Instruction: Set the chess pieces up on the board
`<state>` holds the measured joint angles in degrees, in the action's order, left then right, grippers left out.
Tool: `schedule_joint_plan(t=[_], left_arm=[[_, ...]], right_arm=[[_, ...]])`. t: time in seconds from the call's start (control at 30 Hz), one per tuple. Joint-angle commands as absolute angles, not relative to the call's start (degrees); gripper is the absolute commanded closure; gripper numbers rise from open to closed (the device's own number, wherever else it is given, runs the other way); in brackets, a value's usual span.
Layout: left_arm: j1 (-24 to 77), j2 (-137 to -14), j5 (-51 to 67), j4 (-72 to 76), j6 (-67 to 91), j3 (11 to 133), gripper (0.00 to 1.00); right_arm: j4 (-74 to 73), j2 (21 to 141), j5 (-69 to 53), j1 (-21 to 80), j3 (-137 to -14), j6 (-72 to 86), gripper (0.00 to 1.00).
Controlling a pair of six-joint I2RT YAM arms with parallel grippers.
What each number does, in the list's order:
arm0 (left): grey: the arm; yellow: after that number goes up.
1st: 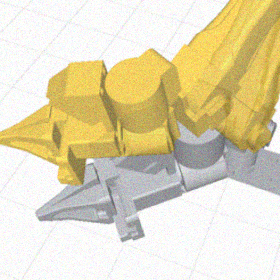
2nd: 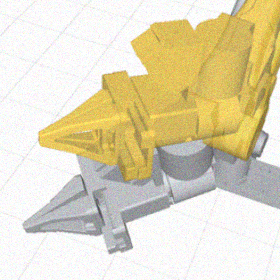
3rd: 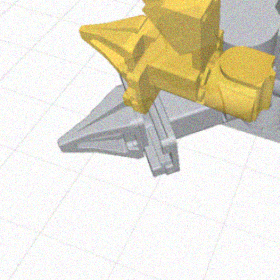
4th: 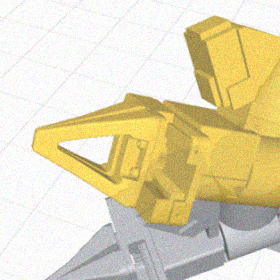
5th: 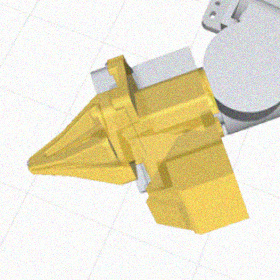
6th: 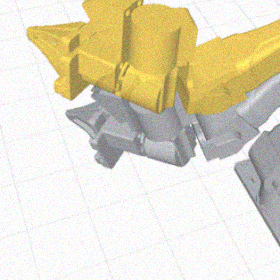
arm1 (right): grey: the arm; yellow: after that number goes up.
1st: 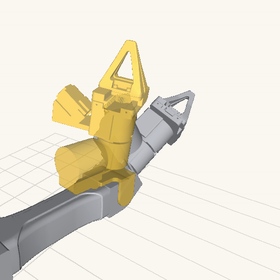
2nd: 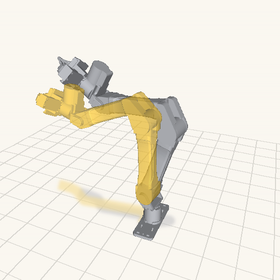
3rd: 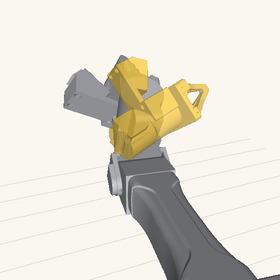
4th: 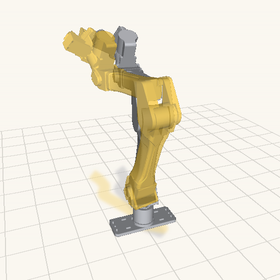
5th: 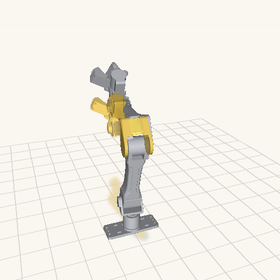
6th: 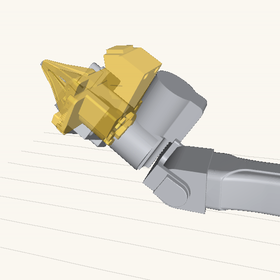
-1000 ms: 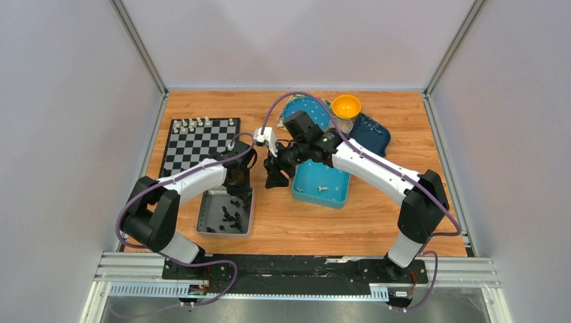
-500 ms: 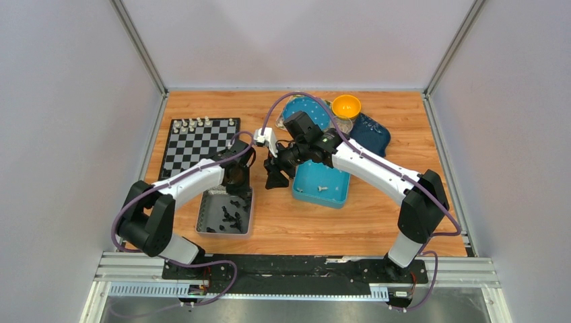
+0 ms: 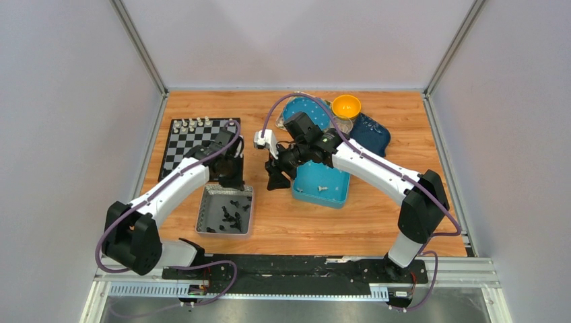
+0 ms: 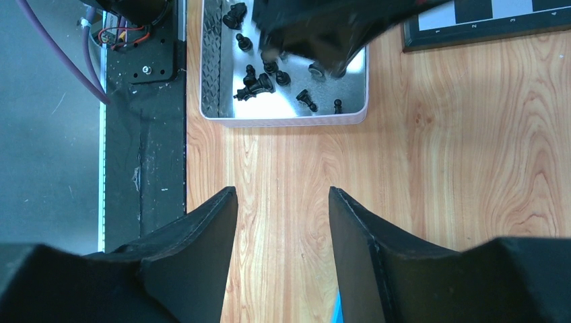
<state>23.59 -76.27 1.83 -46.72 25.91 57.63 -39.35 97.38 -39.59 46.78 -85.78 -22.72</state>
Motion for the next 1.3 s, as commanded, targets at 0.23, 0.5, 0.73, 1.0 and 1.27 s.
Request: schedule_joint_plan(t=[0.23, 0.5, 0.73, 1.0, 1.27], left_arm=[[6.3, -75.3, 7.1, -47.3, 19.0, 64.3, 0.94], [-3.1, -78.0, 7.9, -47.2, 16.8, 67.0, 0.94], [-7.4, -81.7, 7.4, -46.6, 15.9, 69.0, 0.94], [-10.2, -86.7, 5.7, -47.0, 14.4, 73.6, 0.94], [-12.0, -90.3, 5.1, -46.8, 13.9, 77.2, 0.94]], right_arm=[[-39.9, 94.3, -40.0, 46.1, -87.7, -24.6, 0.44], [-39.9, 94.8, -40.5, 46.0, -87.9, -24.3, 0.44], [-40.0, 95.5, -41.7, 45.4, -88.8, -23.8, 0.43], [-40.3, 96.4, -42.2, 44.8, -89.6, -23.7, 0.43], [-40.3, 96.9, -43.1, 44.2, -89.9, -23.6, 0.43]])
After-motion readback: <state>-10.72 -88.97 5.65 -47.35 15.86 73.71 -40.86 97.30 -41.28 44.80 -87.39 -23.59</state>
